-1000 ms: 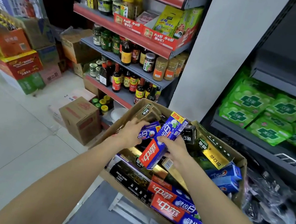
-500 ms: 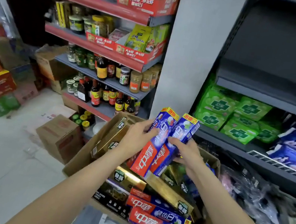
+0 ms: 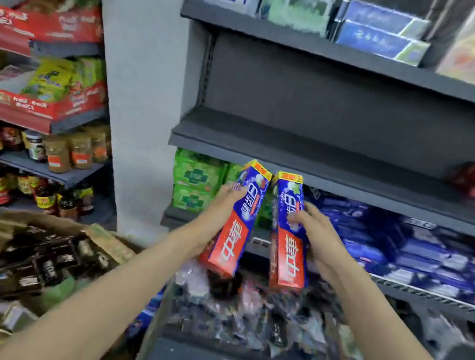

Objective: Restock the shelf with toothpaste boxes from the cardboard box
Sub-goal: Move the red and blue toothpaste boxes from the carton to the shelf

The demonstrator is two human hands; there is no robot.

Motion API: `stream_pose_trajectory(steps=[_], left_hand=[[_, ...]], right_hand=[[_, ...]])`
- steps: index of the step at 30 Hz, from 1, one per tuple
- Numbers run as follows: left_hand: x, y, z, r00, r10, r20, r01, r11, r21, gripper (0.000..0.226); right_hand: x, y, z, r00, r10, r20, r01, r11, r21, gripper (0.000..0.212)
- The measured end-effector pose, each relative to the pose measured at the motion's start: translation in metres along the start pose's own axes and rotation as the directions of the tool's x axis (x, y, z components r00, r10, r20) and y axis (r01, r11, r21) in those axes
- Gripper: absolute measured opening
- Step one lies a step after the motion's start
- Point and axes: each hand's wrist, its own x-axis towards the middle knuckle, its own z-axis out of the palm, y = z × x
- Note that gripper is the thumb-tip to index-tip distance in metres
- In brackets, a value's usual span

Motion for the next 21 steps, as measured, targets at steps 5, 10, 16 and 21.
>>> stream_pose_trajectory(steps=[5, 10, 16, 21], left_hand=[[0.034, -0.009, 0.126, 0.993, -0.108, 0.039, 0.111, 0.992, -0.066, 0.05], [0.085, -0.009, 0.224, 0.999, 0.008, 0.037, -0.014, 0.987, 0.162, 0.065], [0.156, 0.001, 0.34, 0.957, 0.143, 0.251, -0.241, 0.875, 0.421, 0.037], [0.208, 0.006, 0.43, 0.931, 0.137, 0.338, -0.302, 0.81, 0.503, 0.053]], right_hand=[[0.022, -0.006, -0.129, 0.994, -0.026, -0.103, 0.036, 0.994, 0.1, 0.022], [0.054, -0.006, -0.228, 0.968, -0.084, -0.235, 0.112, 0.988, 0.108, 0.026], [0.113, -0.007, -0.329, 0.906, -0.181, -0.382, 0.173, 0.983, -0.058, 0.043], [0.163, -0.012, -0.425, 0.769, -0.236, -0.595, 0.265, 0.963, -0.04, 0.063]])
